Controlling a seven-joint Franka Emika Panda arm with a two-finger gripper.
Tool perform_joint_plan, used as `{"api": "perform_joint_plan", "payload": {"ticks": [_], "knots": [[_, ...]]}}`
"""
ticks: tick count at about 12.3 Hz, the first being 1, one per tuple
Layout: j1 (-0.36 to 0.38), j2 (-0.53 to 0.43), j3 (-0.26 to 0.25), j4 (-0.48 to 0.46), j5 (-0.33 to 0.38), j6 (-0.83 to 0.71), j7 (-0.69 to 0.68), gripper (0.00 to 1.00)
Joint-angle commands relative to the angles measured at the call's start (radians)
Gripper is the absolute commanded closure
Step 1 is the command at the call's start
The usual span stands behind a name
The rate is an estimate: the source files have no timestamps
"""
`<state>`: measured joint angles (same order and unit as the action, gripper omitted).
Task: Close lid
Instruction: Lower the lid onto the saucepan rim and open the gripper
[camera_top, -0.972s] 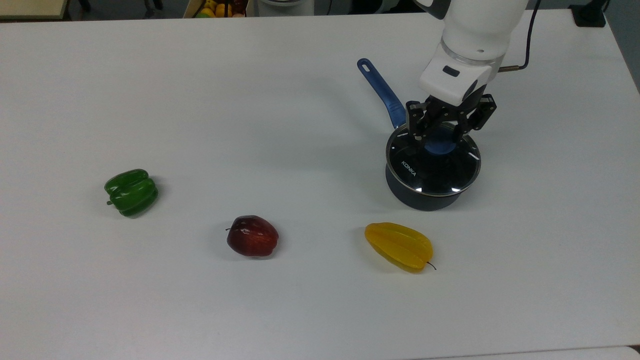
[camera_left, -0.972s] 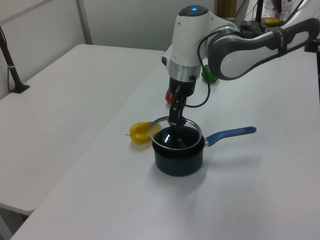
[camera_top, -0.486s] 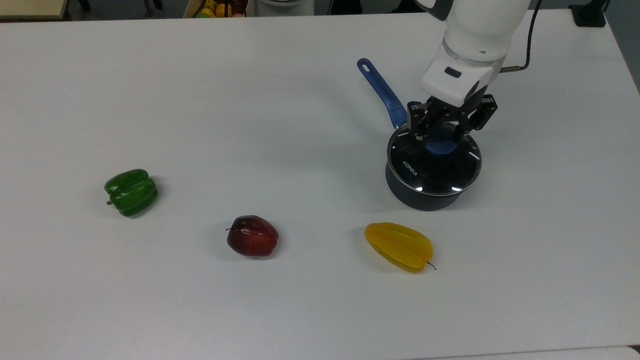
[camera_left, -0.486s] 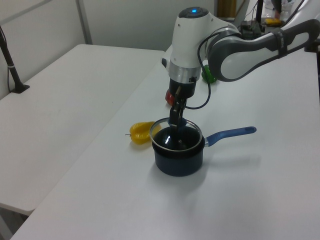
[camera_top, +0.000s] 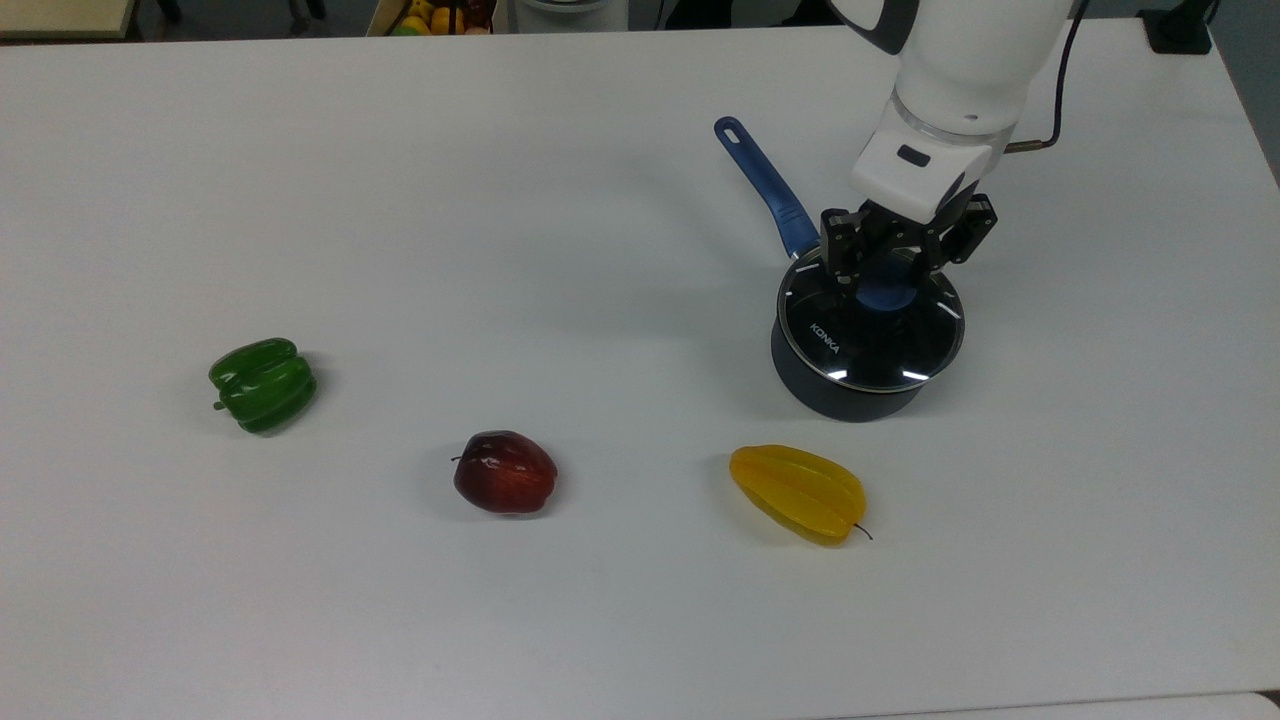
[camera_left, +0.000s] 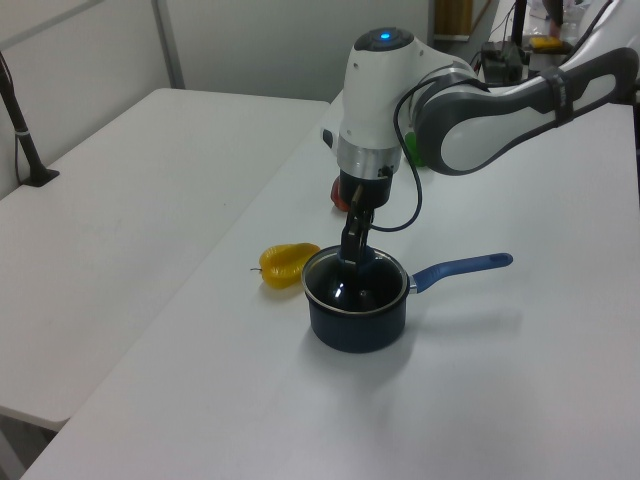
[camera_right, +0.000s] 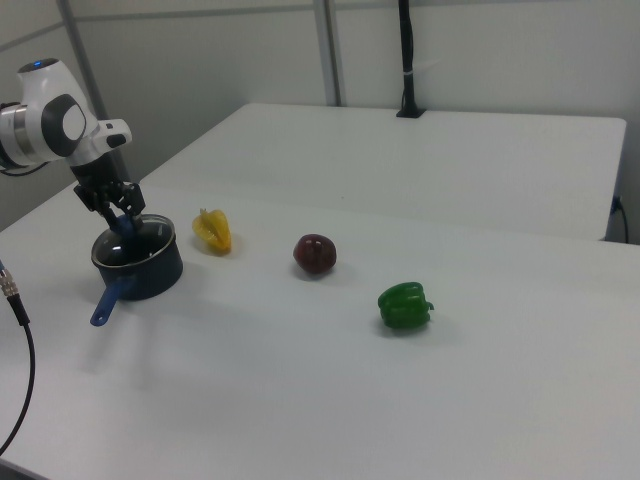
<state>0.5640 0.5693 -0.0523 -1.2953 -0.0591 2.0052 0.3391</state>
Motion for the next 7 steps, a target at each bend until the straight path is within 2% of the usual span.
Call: {"api": "perform_joint_plan", "payload": {"ticks": [1,7], "knots": [[0.008,-0.014,-0.006,-0.013,-0.001,0.003,0.009,0.49],[0.010,-0.014,-0.006,-0.013,0.007,-0.011,0.011,0.48]]}}
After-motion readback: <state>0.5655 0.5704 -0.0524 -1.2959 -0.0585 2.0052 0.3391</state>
